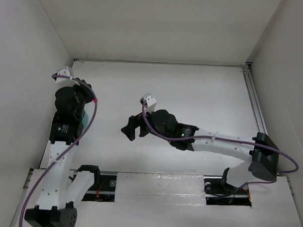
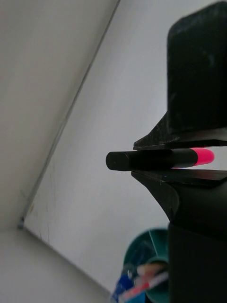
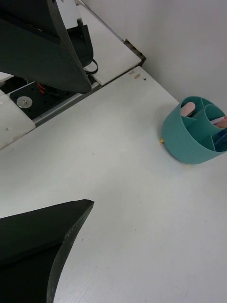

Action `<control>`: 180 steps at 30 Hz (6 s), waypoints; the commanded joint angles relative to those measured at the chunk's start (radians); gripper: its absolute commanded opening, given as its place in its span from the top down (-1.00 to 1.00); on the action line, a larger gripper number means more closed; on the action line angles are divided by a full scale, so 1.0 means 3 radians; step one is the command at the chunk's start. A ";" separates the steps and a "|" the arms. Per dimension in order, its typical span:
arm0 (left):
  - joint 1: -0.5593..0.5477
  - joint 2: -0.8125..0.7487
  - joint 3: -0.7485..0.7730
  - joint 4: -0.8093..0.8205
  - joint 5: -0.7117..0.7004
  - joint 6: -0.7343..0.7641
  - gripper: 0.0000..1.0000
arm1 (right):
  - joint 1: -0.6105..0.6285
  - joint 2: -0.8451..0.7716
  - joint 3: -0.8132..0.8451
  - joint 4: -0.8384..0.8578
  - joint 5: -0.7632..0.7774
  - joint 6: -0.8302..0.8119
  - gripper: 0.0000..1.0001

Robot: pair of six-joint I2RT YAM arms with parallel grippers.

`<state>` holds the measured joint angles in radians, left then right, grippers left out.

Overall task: Sort the stationery into containers
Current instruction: Place the stationery in the storage box.

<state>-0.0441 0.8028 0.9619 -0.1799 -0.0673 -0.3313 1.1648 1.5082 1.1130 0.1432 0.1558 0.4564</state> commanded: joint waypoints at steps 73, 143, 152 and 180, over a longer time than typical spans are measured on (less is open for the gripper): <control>0.1108 0.1031 -0.0009 0.1105 -0.1195 0.1166 1.00 | 0.0014 -0.0446 -0.0555 -0.0457 -0.0330 -0.0269 -1.00; 0.1471 0.1711 -0.0317 0.1494 -0.1453 0.0629 1.00 | 0.0014 -0.0706 -0.0688 -0.0396 -0.0622 -0.0330 -1.00; 0.1471 0.1783 -0.0440 0.1530 -0.1632 0.0527 1.00 | 0.0014 -0.0926 -0.0718 -0.0396 -0.0622 -0.0330 -1.00; 0.1323 0.1783 -0.0619 0.1592 -0.2000 0.0455 0.53 | 0.0014 -0.1080 -0.0749 -0.0396 -0.0453 -0.0361 -1.00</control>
<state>0.3550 1.3556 0.7876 0.2661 -0.6342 -0.1783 1.1648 1.2102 0.8871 -0.0162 0.0040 0.3614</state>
